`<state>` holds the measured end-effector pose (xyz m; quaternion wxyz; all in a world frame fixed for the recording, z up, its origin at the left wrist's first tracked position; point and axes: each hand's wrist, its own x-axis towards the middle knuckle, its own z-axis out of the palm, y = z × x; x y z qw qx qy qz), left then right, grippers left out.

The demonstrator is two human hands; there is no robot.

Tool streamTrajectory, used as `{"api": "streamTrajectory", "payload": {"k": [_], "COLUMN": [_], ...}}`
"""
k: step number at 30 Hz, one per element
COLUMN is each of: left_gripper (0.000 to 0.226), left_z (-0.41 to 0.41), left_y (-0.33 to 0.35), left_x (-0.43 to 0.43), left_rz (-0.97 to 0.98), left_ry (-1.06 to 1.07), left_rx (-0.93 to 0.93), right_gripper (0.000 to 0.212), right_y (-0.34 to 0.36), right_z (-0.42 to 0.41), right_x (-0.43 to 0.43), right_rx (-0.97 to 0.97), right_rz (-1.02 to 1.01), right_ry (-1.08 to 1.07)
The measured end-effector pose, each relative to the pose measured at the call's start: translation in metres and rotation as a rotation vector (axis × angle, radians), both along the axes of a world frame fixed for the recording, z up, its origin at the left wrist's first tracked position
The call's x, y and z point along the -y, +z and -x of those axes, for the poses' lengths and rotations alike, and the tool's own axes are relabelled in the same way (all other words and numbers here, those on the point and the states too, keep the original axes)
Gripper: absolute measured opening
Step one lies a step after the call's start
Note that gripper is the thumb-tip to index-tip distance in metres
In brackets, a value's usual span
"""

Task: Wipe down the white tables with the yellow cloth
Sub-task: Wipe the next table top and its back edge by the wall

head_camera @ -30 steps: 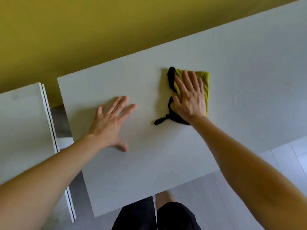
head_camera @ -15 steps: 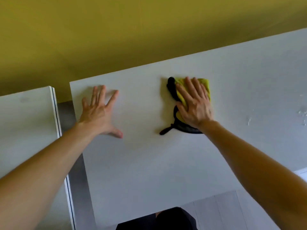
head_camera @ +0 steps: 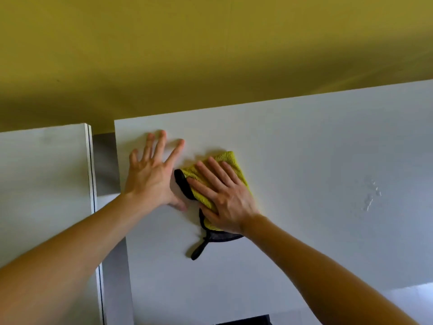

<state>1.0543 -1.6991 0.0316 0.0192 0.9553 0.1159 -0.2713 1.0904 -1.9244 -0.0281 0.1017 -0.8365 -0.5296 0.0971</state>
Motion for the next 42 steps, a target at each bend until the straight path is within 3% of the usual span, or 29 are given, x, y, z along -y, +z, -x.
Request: {"api": "streamTrajectory", "payload": {"k": [2,6,9,11,14,17,19,22,25,31,35,38,42], "left_gripper": [0.182,0.178,0.179,0.183,0.184,0.184,0.184,0.183,0.183,0.175,0.179,0.184,0.183], "left_z": [-0.001,-0.001,0.0,0.0,-0.002,-0.003,-0.002,0.001,0.001,-0.001,-0.001,0.0,0.003], "left_y": [0.0,0.001,0.002,0.005,0.006,0.005,0.004,0.002,0.002,0.006,0.006,0.004,0.0], "left_x": [0.0,-0.001,-0.003,-0.003,0.001,0.001,0.0,-0.002,-0.004,0.001,0.0,-0.001,-0.005], "left_rz": [-0.001,0.006,0.004,0.001,-0.02,-0.011,0.006,0.002,-0.009,-0.062,-0.054,-0.009,0.001], "left_ry": [-0.005,-0.013,-0.009,0.012,0.021,0.019,0.013,-0.003,-0.018,-0.007,-0.005,0.007,0.02], "left_rx": [-0.006,-0.039,-0.041,-0.039,-0.032,-0.035,-0.049,-0.045,-0.035,-0.009,-0.018,-0.027,-0.021], "right_gripper": [0.074,0.072,0.077,0.081,0.078,0.074,0.072,0.071,0.073,0.071,0.067,0.06,0.056], "right_y": [-0.012,-0.01,-0.004,-0.002,0.0,-0.005,-0.013,-0.008,-0.004,0.004,0.0,-0.011,-0.003], "right_z": [-0.047,-0.151,-0.15,-0.117,-0.073,-0.099,-0.144,-0.197,-0.184,-0.062,-0.103,-0.174,-0.218], "right_x": [0.02,0.072,0.046,-0.007,-0.075,-0.058,-0.005,0.079,0.059,-0.106,-0.077,0.01,0.088], "right_rx": [0.049,0.125,0.114,0.135,0.064,0.058,0.109,0.138,0.145,0.05,0.056,0.144,0.127], "right_rz": [-0.078,-0.051,-0.002,-0.014,-0.048,-0.106,-0.11,-0.041,0.001,-0.105,-0.151,-0.221,-0.016], "right_ry": [-0.095,-0.704,-0.932,-0.812,-0.411,-0.178,-0.253,-0.671,-0.919,-0.308,-0.144,-0.377,-0.773]}}
